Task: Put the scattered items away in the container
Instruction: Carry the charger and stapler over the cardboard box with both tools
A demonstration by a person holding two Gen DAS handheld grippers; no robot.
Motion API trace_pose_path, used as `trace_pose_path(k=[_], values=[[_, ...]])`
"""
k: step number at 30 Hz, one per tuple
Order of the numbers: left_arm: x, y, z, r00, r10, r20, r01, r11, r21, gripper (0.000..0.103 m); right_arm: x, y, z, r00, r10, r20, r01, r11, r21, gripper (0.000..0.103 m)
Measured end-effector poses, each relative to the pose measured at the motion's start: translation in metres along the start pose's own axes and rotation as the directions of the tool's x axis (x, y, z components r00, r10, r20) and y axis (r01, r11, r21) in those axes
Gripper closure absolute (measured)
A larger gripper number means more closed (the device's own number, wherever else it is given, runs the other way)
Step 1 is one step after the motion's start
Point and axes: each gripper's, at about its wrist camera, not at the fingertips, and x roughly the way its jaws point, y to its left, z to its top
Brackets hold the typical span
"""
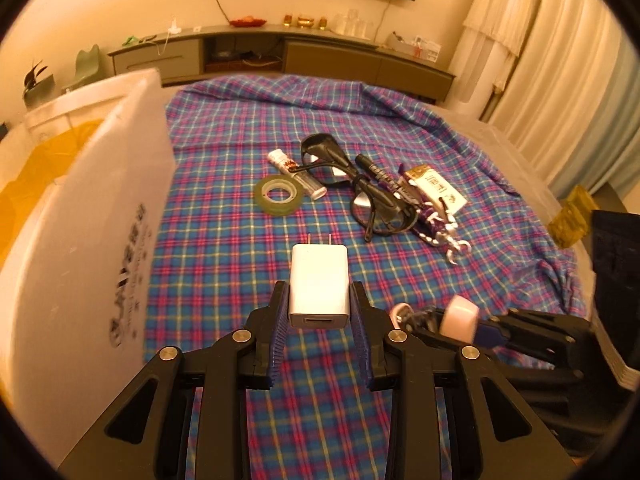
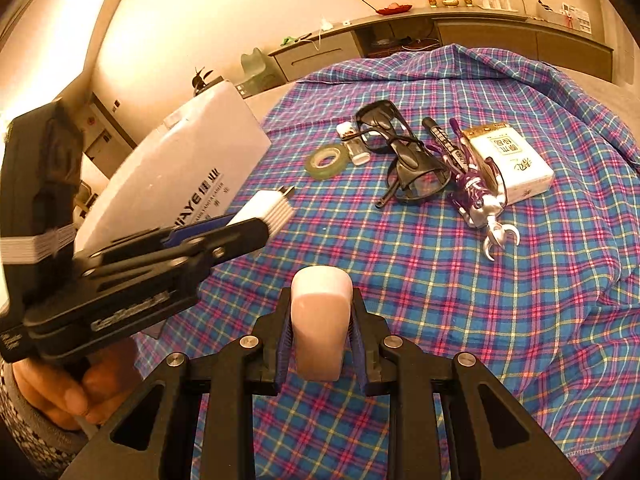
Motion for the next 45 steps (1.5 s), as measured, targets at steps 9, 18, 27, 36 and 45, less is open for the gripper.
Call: trace_pose_path(k=[9, 18, 27, 36, 45], values=[[-0.052, -0.001, -0.020, 0.999, -0.010, 0.032, 0.010, 1.000, 0.026, 0.072, -0.012, 0.022, -0.007, 0.999, 0.051, 0.001, -0.051, 0.998, -0.043, 0.076], [-0.105, 0.013, -0.040, 0.995, 0.019, 0.098, -0.022, 0.999, 0.036, 0.072, -0.032, 0.068, -0.014, 0.992, 0.130, -0.004, -0.129, 0.982, -0.139, 0.076], [-0.158, 0.042, -0.041, 0.985, 0.007, 0.171, -0.005, 1.000, -0.014, 0.072, -0.049, 0.126, -0.015, 0.980, 0.200, -0.015, -0.197, 0.948, -0.251, 0.076], [-0.180, 0.078, -0.038, 0.978, 0.009, 0.210, 0.008, 0.997, -0.083, 0.072, -0.054, 0.163, -0.002, 0.967, 0.250, -0.049, -0.253, 0.921, -0.296, 0.076], [-0.199, 0.124, -0.036, 0.973, 0.030, 0.228, 0.009, 0.986, -0.166, 0.072, -0.053, 0.201, 0.028, 0.955, 0.288, -0.077, -0.296, 0.890, -0.348, 0.076]])
